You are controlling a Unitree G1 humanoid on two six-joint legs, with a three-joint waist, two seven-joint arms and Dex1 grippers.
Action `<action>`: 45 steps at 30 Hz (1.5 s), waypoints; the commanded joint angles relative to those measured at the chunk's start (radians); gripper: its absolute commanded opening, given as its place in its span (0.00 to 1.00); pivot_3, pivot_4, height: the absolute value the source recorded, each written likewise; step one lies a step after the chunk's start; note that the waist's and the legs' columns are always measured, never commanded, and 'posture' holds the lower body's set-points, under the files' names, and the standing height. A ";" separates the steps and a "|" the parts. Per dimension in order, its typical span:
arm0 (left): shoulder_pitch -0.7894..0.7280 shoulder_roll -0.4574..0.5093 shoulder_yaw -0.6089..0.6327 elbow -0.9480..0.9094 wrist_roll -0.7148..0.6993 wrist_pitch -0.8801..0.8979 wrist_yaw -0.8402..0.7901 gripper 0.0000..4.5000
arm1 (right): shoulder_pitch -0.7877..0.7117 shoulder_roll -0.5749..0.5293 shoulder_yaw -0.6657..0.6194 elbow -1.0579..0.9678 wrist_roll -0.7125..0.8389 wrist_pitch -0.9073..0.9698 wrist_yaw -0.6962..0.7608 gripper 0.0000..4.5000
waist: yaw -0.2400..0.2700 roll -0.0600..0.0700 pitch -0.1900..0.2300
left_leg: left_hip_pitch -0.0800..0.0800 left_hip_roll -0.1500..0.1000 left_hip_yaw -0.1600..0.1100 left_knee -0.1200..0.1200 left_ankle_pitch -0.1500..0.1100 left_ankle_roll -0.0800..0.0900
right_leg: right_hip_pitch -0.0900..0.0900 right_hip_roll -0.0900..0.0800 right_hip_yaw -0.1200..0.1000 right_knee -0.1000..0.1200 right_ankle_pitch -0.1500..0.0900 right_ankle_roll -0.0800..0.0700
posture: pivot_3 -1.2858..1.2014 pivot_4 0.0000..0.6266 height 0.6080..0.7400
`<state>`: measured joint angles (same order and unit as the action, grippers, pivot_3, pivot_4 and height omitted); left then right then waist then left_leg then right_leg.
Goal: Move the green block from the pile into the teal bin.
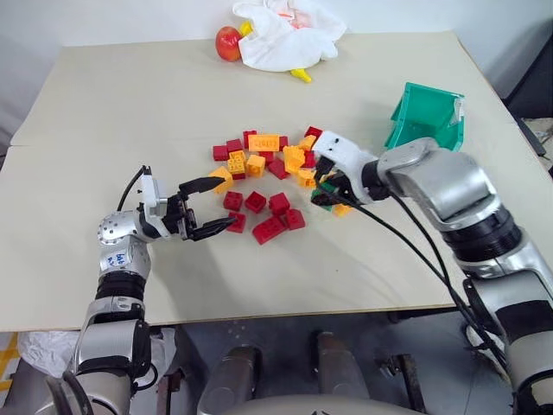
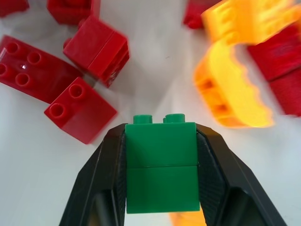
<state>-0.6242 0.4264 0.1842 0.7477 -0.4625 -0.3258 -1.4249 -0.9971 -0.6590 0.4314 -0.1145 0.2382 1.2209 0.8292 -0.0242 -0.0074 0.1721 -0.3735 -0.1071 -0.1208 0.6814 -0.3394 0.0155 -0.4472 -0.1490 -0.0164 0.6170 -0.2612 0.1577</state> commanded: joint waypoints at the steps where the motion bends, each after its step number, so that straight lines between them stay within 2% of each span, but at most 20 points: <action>1: -0.019 -0.001 -0.032 -0.067 0.035 0.017 0.032 1.00 | 0.036 -0.059 -0.087 -0.093 0.019 -0.060 0.015 0.33 | 0.001 0.000 0.000 | 0.000 0.000 0.000 0.000 0.000 0.000 | 0.000 0.000 0.000 0.000 0.000 0.000 | 0.52 0.24 1.00; 5: -0.039 -0.066 -0.110 -0.223 0.096 0.113 0.185 1.00 | 0.104 -0.236 -0.242 -0.070 -0.044 -0.222 -0.013 0.33 | 0.028 0.000 0.001 | -0.001 -0.001 0.001 0.000 -0.001 0.001 | 0.000 0.000 0.001 -0.001 0.001 0.001 | 0.52 0.24 1.00; 8: -0.068 -0.099 -0.153 -0.258 0.147 0.135 0.261 1.00 | 0.136 -0.306 -0.272 0.016 -0.088 -0.407 0.001 0.33 | 0.035 0.000 0.001 | -0.002 -0.001 0.002 0.000 -0.001 0.002 | 0.001 0.000 0.001 -0.005 0.002 0.003 | 0.52 0.24 1.00; 11: -0.105 -0.122 -0.190 -0.259 0.187 0.153 0.307 1.00 | 0.130 -0.311 -0.288 0.137 -0.142 -0.594 -0.012 0.33 | 0.027 0.000 0.001 | -0.001 0.000 0.005 0.000 -0.001 0.003 | 0.001 0.001 0.002 -0.007 0.002 0.004 | 0.52 0.24 1.00; 17: -0.229 -0.162 -0.260 -0.174 0.286 0.141 0.378 1.00 | 0.013 -0.252 -0.287 0.512 -0.211 -0.857 -0.017 0.33 | 0.020 0.000 0.001 | 0.000 0.000 0.009 0.000 -0.001 0.003 | 0.000 0.001 0.004 -0.007 0.002 0.004 | 0.52 0.24 1.00; 21: -0.284 -0.187 -0.265 -0.130 0.298 0.142 0.406 1.00 | -0.086 -0.189 -0.295 0.754 -0.236 -0.957 -0.027 0.33 | 0.020 0.000 0.001 | 0.000 0.000 0.009 -0.001 -0.001 0.003 | 0.001 0.001 0.004 -0.007 0.003 0.005 | 0.52 0.24 1.00; 23: -0.303 -0.192 -0.267 -0.113 0.311 0.146 0.426 1.00 | -0.136 -0.171 -0.288 0.875 -0.272 -1.017 -0.056 0.49 | 0.020 0.000 0.001 | 0.000 0.000 0.009 -0.001 -0.001 0.003 | 0.001 0.001 0.004 -0.007 0.003 0.005 | 0.52 0.24 1.00; 25: -0.314 -0.198 -0.259 -0.103 0.305 0.147 0.437 1.00 | -0.171 -0.158 -0.286 0.954 -0.294 -1.069 -0.066 0.61 | 0.020 0.001 0.001 | 0.000 0.000 0.009 -0.002 -0.001 0.003 | 0.000 0.001 0.004 -0.008 0.003 0.005 | 0.52 0.24 1.00; 30: -0.311 -0.195 -0.247 -0.127 0.291 0.190 0.456 1.00 | -0.211 -0.146 -0.287 1.039 -0.329 -1.133 -0.081 0.98 | 0.020 0.001 0.001 | 0.000 0.000 0.008 -0.004 -0.001 0.003 | 0.000 0.001 0.004 -0.010 0.003 0.005 | 0.52 0.24 1.00; 33: -0.303 -0.195 -0.225 -0.146 0.261 0.225 0.456 1.00 | -0.206 -0.143 -0.300 1.018 -0.329 -1.139 -0.089 0.99 | 0.020 0.001 0.001 | 0.000 0.000 0.008 -0.004 -0.001 0.003 | 0.000 0.001 0.004 -0.011 0.003 0.005 | 0.52 0.24 1.00; 37: -0.285 -0.186 -0.182 -0.185 0.196 0.306 0.443 1.00 | -0.087 -0.152 -0.354 0.795 -0.258 -1.092 -0.017 0.99 | 0.021 0.001 0.001 | -0.001 0.001 0.008 -0.004 -0.001 0.003 | 0.000 0.001 0.004 -0.010 0.003 0.005 | 0.52 0.24 1.00; 40: -0.247 -0.141 -0.170 -0.205 0.198 0.313 0.432 1.00 | 0.060 -0.158 -0.424 0.587 -0.177 -1.037 0.022 0.99 | 0.021 0.001 0.001 | -0.001 0.001 0.007 -0.003 -0.001 0.003 | 0.000 0.001 0.003 -0.010 0.003 0.005 | 0.52 0.24 1.00; 45: -0.168 -0.033 -0.132 -0.209 0.213 0.240 0.426 1.00 | 0.395 -0.145 -0.579 0.204 0.017 -0.959 0.080 0.99 | 0.023 0.002 0.002 | -0.001 0.001 0.006 -0.002 -0.001 0.003 | 0.000 0.001 0.003 -0.009 0.003 0.005 | 0.52 0.24 1.00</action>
<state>-0.7865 0.3772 0.0248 0.5658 -0.2441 -0.0453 -0.9963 -0.6217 -0.7996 -0.0654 0.2202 0.1722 0.2391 0.8967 -0.0014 -0.0059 0.1737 -0.3743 -0.1070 -0.1150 0.6797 -0.3409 0.0185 -0.4471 -0.1484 -0.0129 0.6082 -0.2585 0.1626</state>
